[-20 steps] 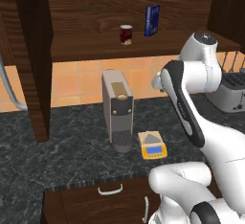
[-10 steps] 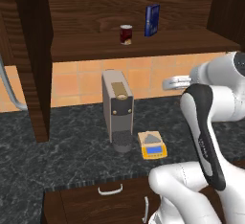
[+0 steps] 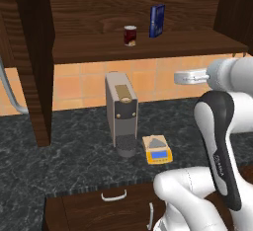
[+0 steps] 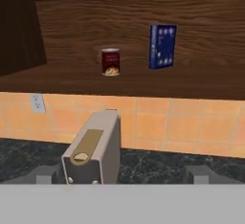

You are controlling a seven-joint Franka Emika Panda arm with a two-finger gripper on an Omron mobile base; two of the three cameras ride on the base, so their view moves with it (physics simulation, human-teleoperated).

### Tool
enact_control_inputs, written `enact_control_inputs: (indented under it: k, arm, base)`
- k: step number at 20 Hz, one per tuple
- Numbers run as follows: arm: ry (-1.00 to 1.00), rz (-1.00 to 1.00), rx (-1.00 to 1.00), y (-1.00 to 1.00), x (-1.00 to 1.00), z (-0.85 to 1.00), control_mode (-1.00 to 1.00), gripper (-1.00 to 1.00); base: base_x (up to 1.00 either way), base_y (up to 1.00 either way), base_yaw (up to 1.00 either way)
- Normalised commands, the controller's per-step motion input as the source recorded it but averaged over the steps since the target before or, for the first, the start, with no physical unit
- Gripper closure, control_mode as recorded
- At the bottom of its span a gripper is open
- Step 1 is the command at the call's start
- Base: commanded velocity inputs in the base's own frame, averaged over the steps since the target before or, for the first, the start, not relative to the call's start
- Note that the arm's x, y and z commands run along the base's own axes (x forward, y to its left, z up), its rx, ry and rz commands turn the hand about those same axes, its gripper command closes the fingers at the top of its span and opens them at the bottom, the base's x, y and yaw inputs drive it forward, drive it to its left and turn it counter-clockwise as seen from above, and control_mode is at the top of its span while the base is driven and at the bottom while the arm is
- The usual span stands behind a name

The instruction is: Pick the canned food and place it on the digital scale for weighing, and close the cabinet.

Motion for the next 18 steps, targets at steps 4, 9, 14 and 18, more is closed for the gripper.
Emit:
enact_control_inputs:
  k: [4, 9, 14, 18]
  arm:
    - [0.00, 0.00, -0.14, 0.22, -0.11, 0.53, -1.00, -1.00]
    - [-0.05, 0.00, -0.08, 0.08, -0.03, 0.54, -1.00, -1.00]
    - [-0.16, 0.00, -0.02, 0.11, 0.00, 0.46, -1.00, -1.00]
    - [0.00, 0.00, -0.01, 0.08, 0.04, 0.14, -1.00, -1.00]
  base:
    - [0.00, 0.00, 0.00]
    - [0.00, 0.00, 0.00]
    - [0.00, 0.00, 0.00]
    - [0.00, 0.00, 0.00]
